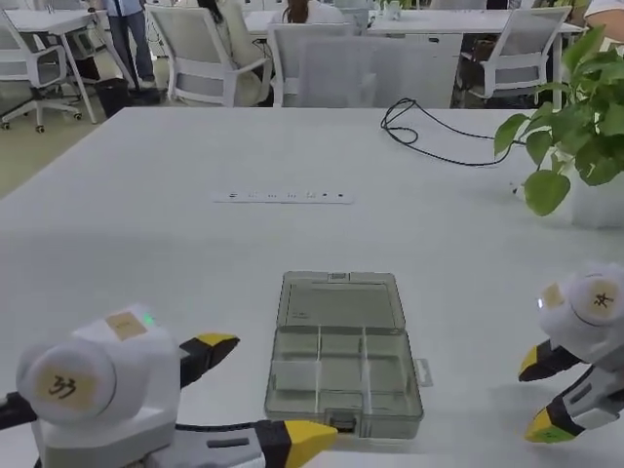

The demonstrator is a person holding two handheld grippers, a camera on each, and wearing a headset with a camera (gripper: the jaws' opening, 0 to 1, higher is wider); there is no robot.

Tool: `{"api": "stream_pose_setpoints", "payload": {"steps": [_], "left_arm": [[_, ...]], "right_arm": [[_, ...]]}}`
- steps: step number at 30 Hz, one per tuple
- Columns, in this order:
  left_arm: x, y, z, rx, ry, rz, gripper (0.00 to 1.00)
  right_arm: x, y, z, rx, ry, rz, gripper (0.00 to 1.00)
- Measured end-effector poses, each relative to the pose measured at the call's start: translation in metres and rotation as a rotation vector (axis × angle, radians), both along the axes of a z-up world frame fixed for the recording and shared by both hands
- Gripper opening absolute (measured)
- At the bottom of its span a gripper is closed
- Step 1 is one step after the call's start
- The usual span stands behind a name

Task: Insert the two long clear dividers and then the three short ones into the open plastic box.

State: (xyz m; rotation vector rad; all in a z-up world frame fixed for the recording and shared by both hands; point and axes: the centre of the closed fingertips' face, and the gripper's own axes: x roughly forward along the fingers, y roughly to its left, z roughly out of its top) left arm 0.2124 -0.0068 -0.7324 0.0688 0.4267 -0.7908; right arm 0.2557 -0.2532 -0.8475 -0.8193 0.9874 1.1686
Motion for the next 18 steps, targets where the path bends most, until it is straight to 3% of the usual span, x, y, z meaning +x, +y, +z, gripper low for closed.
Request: {"api": "stream_pose_setpoints", "payload": {"steps": [10,18], "left_arm": [[-0.0014,0.0036,-0.0007,0.005,-0.001,0.011,0.85],[-0.0025,0.0046,-0.0018,0.009,0.002,0.013,0.85]], "right_arm": [[0.0007,-0.0051,-0.008,-0.033,-0.005,0.062,0.39],[-0.0011,-0.0042,-0.0084,-0.026,0.007,0.076,0.37]]}}
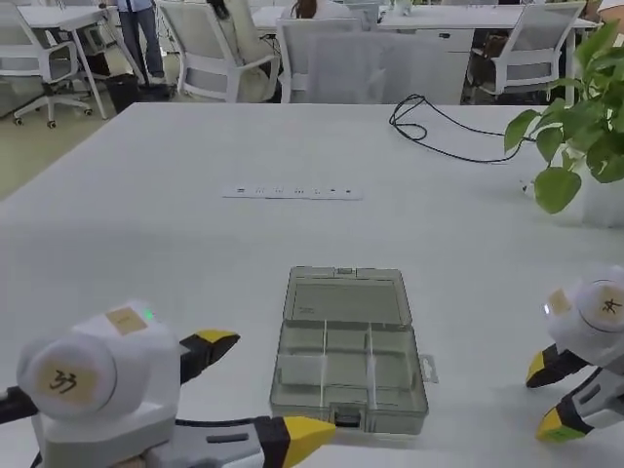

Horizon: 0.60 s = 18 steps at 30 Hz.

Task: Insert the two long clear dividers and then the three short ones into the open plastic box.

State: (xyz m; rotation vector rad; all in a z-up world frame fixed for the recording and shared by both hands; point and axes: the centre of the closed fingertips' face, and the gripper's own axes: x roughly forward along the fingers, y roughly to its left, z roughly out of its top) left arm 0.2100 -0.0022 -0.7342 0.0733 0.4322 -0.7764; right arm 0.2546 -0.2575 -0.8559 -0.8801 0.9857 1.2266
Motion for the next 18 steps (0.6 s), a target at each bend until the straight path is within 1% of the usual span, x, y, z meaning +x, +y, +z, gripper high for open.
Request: {"api": "stream_pose_setpoints", "payload": {"steps": [2,4,11,13,16,18], "left_arm": [[0.0001,-0.0002,0.0002,-0.002,0.0,0.0,0.84],[0.0001,0.0002,0.0002,-0.001,0.0,0.001,0.84],[-0.002,0.0012,0.0009,-0.005,0.003,-0.001,0.83],[-0.0026,0.0012,0.0022,-0.012,0.004,-0.003,0.82],[-0.0032,0.0011,0.005,-0.019,0.001,-0.005,0.8],[-0.0034,0.0016,0.0062,-0.02,0.0,-0.004,0.8]], "right_arm": [[-0.0003,0.0002,0.0,0.001,0.003,-0.001,0.36],[0.0007,0.0001,0.0001,0.005,0.0,-0.003,0.34],[-0.0005,0.0006,0.0001,0.01,-0.003,-0.01,0.33],[-0.0008,0.0006,0.0003,0.006,-0.006,-0.015,0.33],[-0.0011,0.0003,0.001,0.006,-0.021,-0.018,0.32],[-0.0018,0.0006,0.0019,0.006,-0.04,-0.014,0.32]]}}
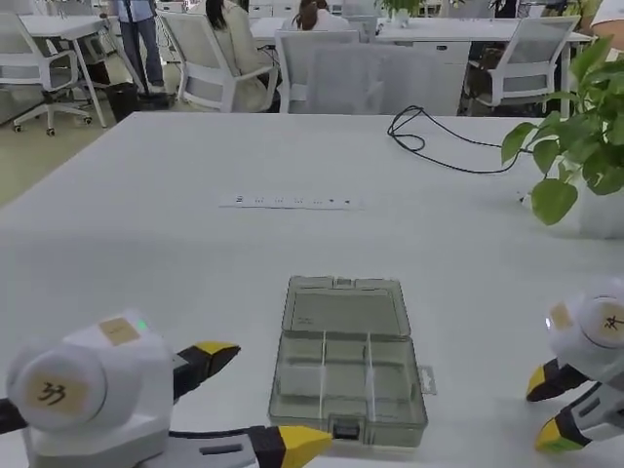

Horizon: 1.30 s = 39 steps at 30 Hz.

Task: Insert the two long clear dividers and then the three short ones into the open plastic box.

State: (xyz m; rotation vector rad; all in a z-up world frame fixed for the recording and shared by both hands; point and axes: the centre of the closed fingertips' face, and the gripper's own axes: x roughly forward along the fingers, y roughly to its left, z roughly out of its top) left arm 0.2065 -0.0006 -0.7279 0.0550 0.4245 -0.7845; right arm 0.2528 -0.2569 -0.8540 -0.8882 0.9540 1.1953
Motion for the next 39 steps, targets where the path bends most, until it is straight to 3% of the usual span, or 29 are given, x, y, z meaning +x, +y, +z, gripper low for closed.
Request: {"api": "stream_pose_setpoints", "payload": {"steps": [8,13,17,28,39], "left_arm": [[-0.002,0.001,0.005,-0.023,0.002,0.013,0.78],[-0.005,-0.001,0.006,-0.051,0.009,0.022,0.76],[-0.007,-0.003,0.007,-0.066,0.017,0.025,0.72],[-0.01,-0.012,0.014,-0.161,0.052,0.034,0.61],[-0.009,-0.02,0.021,-0.221,0.068,0.022,0.49]], "right_arm": [[0.012,-0.004,0.015,0.007,-0.123,-0.024,0.32],[0.021,0.001,0.037,0.052,-0.223,-0.046,0.32],[0.02,0.009,0.053,0.084,-0.266,-0.043,0.32],[0.017,0.058,0.099,0.206,-0.394,-0.001,0.32],[0.004,0.118,0.125,0.303,-0.439,0.091,0.32]]}}
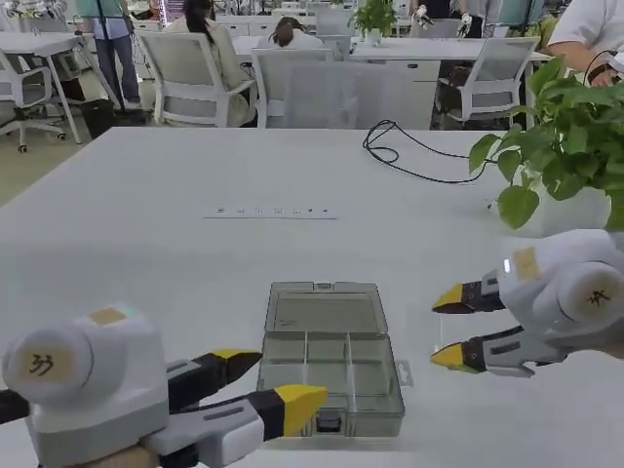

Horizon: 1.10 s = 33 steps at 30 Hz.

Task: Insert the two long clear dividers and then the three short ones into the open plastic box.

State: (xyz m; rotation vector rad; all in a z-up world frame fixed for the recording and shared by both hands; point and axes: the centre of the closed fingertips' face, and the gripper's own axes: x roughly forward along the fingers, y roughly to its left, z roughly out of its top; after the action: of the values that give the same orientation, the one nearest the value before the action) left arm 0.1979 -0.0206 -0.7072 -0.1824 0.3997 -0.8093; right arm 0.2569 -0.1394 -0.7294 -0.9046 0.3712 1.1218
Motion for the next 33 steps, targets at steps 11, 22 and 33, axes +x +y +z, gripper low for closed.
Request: {"api": "stream_pose_setpoints", "payload": {"steps": [11,22,33], "left_arm": [[0.005,-0.006,0.003,-0.051,0.024,-0.001,0.4],[0.009,-0.013,-0.001,-0.084,0.069,-0.013,0.27],[0.014,-0.011,-0.007,-0.137,0.129,0.01,0.14]], "right_arm": [[-0.017,0.048,0.005,0.03,-0.006,0.109,0.32],[-0.023,0.077,0.01,0.041,-0.058,0.175,0.32],[-0.03,0.09,0.011,0.04,-0.064,0.215,0.32]]}}
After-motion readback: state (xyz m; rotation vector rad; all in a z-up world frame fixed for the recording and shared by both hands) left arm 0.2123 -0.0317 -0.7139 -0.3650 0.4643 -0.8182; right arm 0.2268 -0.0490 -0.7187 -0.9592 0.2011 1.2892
